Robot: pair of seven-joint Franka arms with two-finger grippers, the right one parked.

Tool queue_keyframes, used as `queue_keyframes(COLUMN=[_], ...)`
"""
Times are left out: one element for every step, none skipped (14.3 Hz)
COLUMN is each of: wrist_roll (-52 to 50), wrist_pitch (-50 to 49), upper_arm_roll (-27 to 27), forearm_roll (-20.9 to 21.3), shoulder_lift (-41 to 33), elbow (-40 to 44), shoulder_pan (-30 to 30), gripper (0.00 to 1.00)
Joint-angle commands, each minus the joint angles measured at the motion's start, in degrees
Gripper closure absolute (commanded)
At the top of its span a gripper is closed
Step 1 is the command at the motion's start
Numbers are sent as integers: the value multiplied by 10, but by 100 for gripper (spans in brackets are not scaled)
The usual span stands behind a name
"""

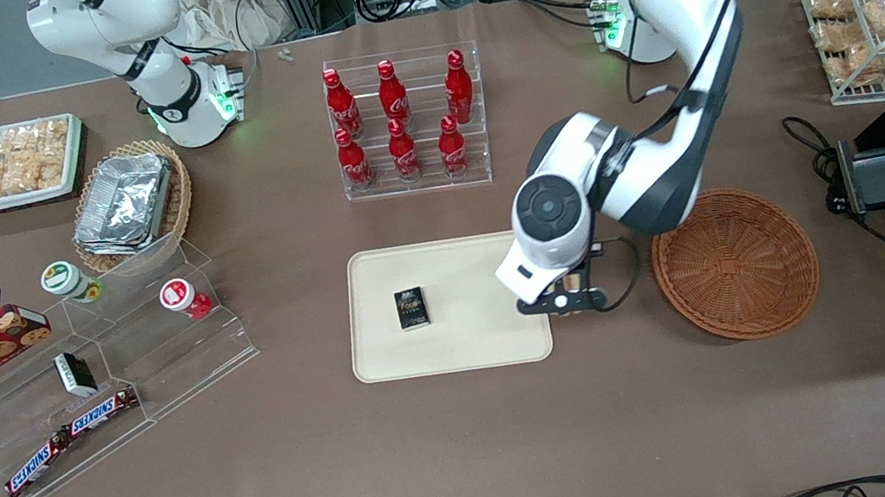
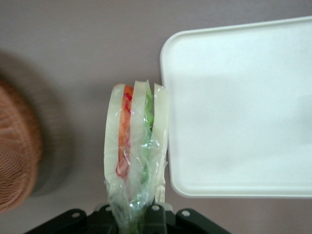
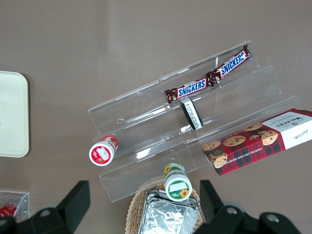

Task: Place sandwich from basket to tray
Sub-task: 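Carry the sandwich with the left gripper over the cream tray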

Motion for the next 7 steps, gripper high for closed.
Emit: queue_keyframes(wrist_roll=[1,-17,-37,-52,-61,-67,-73], wrist_pitch=[31,51,69,84,91,91,91], upper_arm_roll=[3,3,1,0,0,0,-1], forearm_roll=[6,5,4,-1,-9,-14,-20], shoulder_lift=[52,65,74,81,85,86,87], elbow=[32,32,31,31,31,31,30], shoulder_pan=[-8,-9,-10,-15,-23,-25,-26], gripper=[100,100,100,100,100,100,100])
